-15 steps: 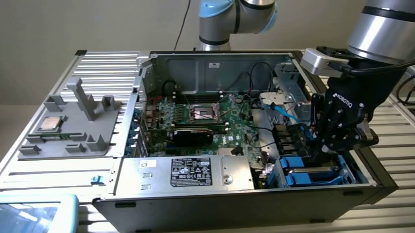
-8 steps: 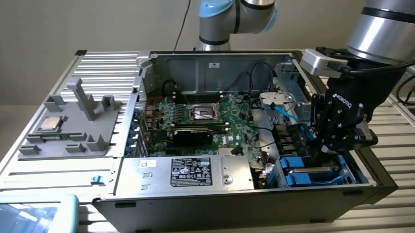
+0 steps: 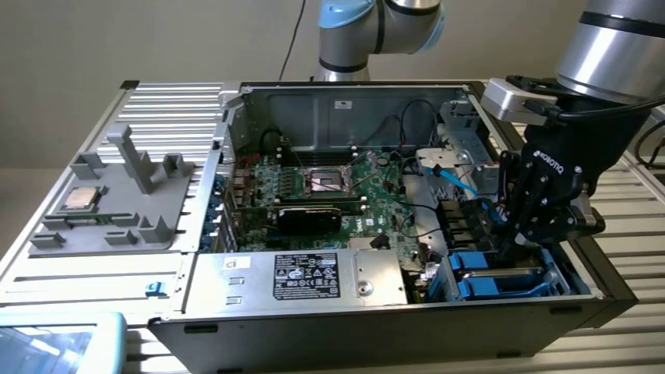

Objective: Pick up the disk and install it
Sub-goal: 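Insert the first disk wire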

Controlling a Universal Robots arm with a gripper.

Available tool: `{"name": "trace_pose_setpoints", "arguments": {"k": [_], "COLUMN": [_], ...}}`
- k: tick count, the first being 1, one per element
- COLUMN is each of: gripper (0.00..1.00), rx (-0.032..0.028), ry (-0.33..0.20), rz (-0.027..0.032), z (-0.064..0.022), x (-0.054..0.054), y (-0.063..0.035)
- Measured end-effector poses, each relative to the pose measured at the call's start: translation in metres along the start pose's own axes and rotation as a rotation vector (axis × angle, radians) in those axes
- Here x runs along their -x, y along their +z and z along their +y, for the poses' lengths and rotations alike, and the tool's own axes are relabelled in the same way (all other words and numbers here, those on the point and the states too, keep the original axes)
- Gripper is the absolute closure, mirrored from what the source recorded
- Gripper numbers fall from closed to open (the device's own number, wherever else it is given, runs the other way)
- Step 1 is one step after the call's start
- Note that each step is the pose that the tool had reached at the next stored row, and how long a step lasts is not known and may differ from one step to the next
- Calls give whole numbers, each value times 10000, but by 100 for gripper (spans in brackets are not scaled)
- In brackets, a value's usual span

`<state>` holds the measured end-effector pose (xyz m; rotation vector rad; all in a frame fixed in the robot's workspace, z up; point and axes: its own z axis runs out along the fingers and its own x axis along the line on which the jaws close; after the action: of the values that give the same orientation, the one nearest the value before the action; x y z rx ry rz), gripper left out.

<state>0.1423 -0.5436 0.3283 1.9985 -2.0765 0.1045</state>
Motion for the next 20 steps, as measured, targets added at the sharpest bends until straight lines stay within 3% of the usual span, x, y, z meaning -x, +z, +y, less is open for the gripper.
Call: {"name": "trace_pose_setpoints", "arguments": {"k": [20], "gripper": [84], "rx": [-16], "ry": [112], "rz": [-13], "z": [10], "x": [-9], "y": [5]}}
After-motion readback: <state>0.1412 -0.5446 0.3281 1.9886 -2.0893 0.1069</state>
